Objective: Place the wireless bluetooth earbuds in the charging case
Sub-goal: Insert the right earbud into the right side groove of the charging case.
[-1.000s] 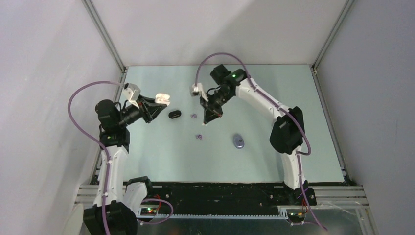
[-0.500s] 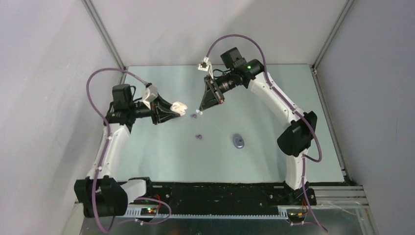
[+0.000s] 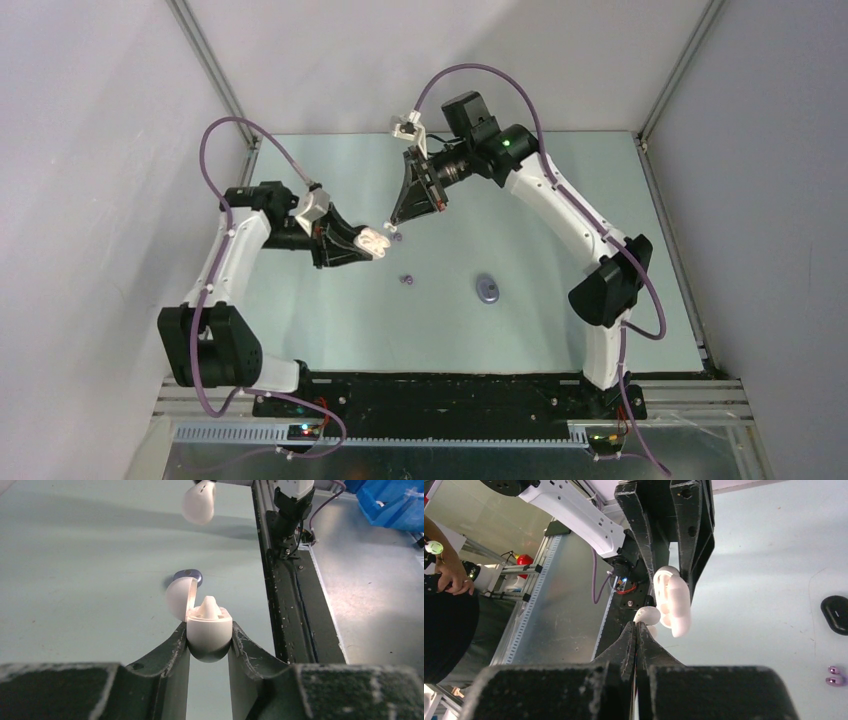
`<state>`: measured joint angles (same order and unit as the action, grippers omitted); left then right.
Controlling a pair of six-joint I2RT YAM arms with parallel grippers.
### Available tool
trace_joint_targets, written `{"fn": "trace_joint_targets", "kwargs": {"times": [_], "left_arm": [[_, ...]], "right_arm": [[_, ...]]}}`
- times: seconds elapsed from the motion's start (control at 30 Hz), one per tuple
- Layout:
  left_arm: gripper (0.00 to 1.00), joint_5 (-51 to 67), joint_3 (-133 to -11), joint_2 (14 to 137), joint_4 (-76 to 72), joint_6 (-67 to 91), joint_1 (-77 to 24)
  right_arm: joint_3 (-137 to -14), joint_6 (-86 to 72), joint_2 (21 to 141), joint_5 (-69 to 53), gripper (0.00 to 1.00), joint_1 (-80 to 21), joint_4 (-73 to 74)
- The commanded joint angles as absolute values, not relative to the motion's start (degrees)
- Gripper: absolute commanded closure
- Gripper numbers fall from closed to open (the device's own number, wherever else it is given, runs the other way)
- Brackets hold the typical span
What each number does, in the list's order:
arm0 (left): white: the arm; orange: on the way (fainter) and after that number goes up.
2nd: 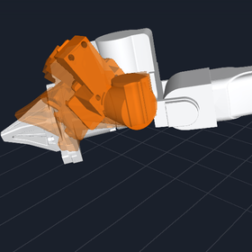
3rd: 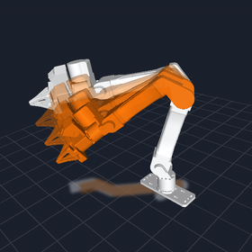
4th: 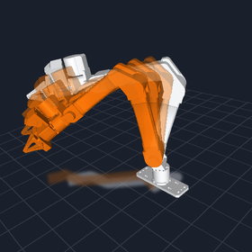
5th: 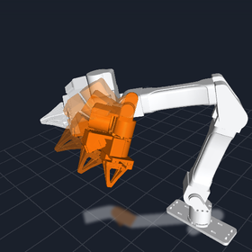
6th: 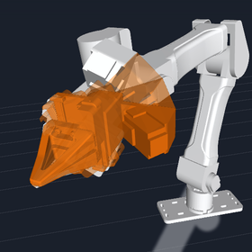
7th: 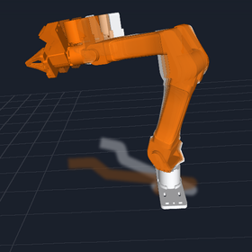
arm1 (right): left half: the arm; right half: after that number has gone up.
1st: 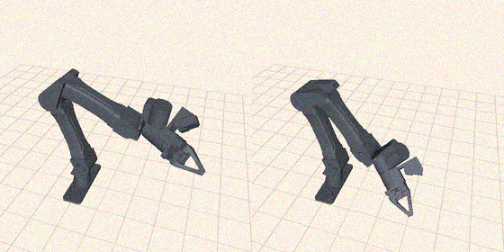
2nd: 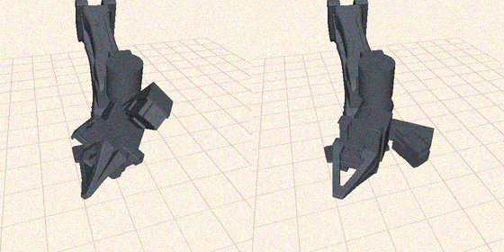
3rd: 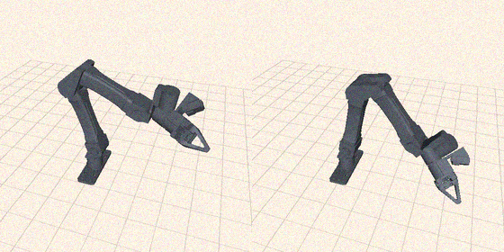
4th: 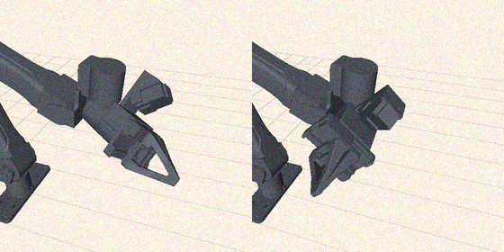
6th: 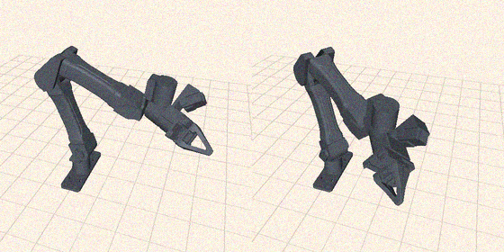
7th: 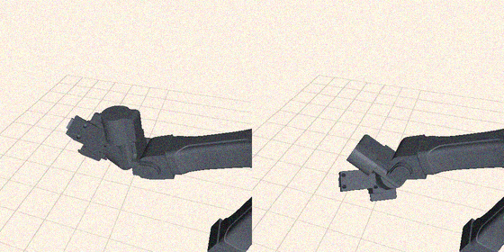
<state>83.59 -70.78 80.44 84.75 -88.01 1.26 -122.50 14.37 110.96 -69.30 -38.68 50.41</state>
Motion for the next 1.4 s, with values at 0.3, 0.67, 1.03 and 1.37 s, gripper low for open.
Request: {"fn": "trace_joint_targets", "kwargs": {"times": [0.3,0.67,1.03,1.37], "left_arm": [[1.0,90.6,-74.8,79.1,91.8,-88.4,0.5],[1.0,90.8,-76.1,79.0,91.6,-84.9,0.5],[1.0,90.8,-76.6,79.0,91.6,-82.2,0.5],[1.0,90.8,-77.5,80.1,91.5,-81.4,-0.9]], "right_arm": [[-122.8,13.5,110.2,-72.5,1.0,-40.3,45.8],[-120.9,15.9,109.6,-73.8,1.0,-41.0,46.7],[-120.5,16.7,110.4,-74.6,1.0,-41.3,45.7],[-118.7,16.5,110.2,-75.8,1.0,-41.4,44.9]]}}
